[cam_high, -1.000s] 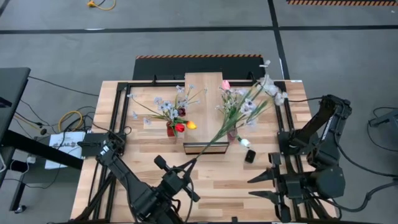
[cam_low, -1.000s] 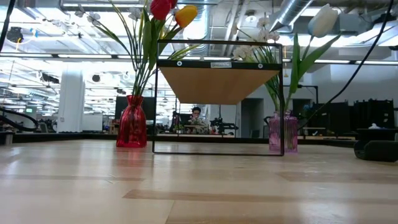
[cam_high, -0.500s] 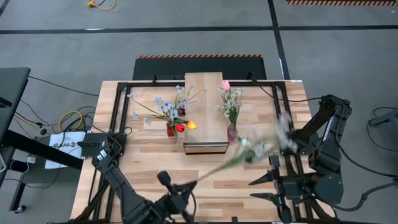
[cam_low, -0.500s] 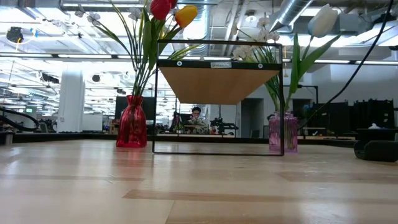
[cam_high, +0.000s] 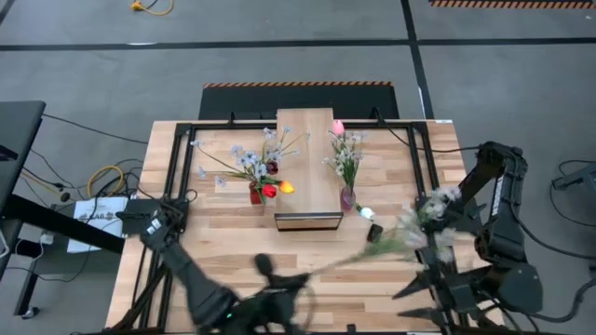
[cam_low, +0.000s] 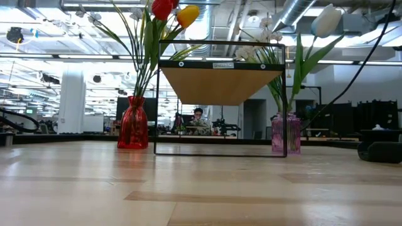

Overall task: Pick and place flowers into a vace then onto a shelf
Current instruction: Put the white flowers into the purple flower vase

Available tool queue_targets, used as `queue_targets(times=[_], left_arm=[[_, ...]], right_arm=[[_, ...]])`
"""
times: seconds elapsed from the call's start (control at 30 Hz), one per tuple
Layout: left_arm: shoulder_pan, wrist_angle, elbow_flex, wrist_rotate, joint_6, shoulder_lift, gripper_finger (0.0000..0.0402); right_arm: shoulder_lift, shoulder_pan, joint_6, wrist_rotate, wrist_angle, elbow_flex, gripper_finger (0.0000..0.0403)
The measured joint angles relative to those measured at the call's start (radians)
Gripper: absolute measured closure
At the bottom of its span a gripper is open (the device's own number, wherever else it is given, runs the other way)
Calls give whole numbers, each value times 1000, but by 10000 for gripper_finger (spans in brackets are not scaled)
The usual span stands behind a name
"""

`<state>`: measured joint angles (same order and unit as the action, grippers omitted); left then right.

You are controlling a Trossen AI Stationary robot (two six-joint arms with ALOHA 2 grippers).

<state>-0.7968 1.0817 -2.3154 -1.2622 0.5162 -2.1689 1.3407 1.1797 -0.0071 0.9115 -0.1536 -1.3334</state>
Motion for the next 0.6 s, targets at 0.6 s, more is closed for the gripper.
queue_targets(times=[0.6], left_arm=[[272, -497, 1, 343, -672, 75, 401]], right_arm=[[1, 153, -160, -50, 150, 0, 274]])
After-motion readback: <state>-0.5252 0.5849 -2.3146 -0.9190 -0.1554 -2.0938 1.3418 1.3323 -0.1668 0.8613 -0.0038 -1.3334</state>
